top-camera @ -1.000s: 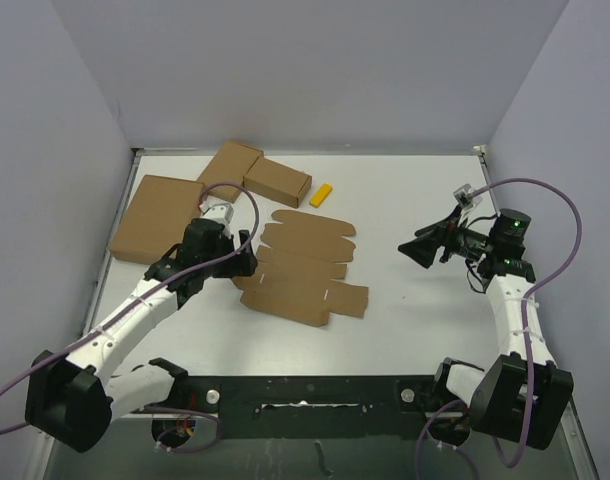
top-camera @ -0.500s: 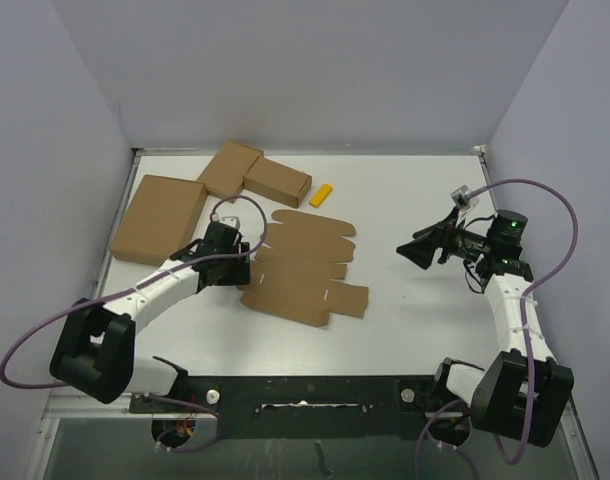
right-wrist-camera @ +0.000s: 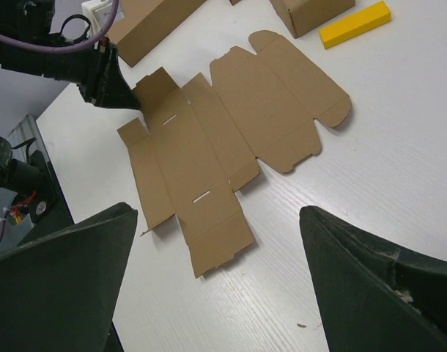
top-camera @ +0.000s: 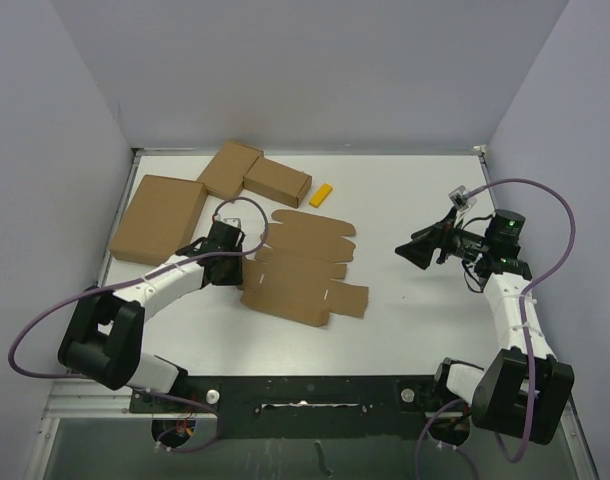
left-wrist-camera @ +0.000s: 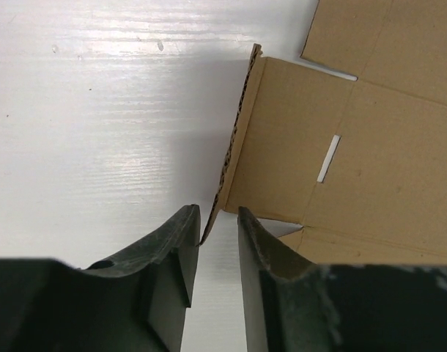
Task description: Fold the paper box
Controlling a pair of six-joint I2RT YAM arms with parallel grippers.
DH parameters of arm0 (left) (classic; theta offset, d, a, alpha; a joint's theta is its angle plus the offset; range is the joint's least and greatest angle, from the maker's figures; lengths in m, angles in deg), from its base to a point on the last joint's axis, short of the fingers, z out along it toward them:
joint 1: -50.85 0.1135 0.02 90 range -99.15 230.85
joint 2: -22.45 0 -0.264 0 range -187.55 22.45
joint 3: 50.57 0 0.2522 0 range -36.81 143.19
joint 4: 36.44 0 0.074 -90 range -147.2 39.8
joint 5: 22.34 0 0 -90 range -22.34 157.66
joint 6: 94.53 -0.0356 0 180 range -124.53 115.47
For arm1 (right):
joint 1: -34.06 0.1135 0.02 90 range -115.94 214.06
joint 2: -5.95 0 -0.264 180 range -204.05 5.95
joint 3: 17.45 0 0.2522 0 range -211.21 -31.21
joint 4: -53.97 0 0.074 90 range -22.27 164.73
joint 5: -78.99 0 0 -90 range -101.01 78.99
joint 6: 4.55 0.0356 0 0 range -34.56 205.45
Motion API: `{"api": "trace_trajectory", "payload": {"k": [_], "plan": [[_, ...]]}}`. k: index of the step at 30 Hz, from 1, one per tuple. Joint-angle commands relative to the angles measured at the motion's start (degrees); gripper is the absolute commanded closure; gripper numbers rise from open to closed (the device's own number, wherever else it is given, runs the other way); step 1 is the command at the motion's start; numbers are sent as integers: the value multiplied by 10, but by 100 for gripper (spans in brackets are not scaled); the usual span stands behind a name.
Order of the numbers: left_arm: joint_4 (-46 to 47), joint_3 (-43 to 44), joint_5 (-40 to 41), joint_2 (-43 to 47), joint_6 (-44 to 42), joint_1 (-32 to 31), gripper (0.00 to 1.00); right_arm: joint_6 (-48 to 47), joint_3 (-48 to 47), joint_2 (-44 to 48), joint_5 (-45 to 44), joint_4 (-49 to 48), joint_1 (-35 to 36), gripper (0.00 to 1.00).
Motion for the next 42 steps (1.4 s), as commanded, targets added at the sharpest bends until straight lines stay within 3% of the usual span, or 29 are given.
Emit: {"api": "trace_trajectory", "payload": {"k": [1, 13, 23, 32, 42], "plan": [[24, 23, -5, -5, 1, 5, 77, -5, -1, -1, 2, -27, 4, 2], [29, -15, -39, 72, 44, -10, 100, -5, -1, -2, 1, -27, 4, 2], [4, -8, 19, 96, 106, -88, 100, -3, 0, -5, -1, -28, 3, 2], [-44, -3, 102, 118, 256, -196, 100, 0, 2, -10, -2, -31, 7, 2], [6, -26, 135, 117, 401, -289, 100, 0, 2, -25, -6, -32, 18, 2]]}}
